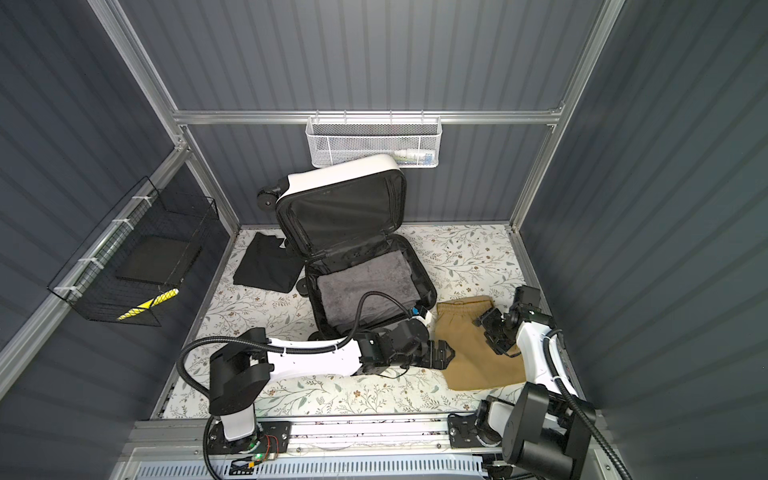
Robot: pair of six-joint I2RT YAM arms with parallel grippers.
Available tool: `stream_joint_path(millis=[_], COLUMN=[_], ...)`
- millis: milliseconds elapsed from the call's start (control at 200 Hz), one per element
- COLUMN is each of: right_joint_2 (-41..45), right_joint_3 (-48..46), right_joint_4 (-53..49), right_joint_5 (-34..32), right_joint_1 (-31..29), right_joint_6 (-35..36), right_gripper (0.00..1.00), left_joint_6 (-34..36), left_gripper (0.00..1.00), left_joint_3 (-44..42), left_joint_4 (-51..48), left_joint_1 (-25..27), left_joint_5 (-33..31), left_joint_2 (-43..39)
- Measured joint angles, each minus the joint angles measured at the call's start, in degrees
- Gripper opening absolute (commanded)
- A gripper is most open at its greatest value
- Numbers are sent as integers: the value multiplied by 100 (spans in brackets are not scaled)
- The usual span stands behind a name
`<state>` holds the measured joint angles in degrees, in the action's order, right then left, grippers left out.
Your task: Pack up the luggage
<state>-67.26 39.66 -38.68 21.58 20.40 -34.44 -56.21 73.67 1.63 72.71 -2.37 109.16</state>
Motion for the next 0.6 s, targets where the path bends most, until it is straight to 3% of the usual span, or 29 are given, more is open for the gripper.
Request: stream_joint_path(millis=[600], right_joint_2=[-96], right_joint_3=[-260], right_joint_4=[236], right_joint_5=[70], right_joint_1=[170], right_joint_6=[2], right_gripper=[70], left_joint_6=[-107], left_gripper=[100], left_joint_3=[503], left_joint_4=[769], left_joint_1=[0], left_joint_5=[166], left_joint_2=[1257])
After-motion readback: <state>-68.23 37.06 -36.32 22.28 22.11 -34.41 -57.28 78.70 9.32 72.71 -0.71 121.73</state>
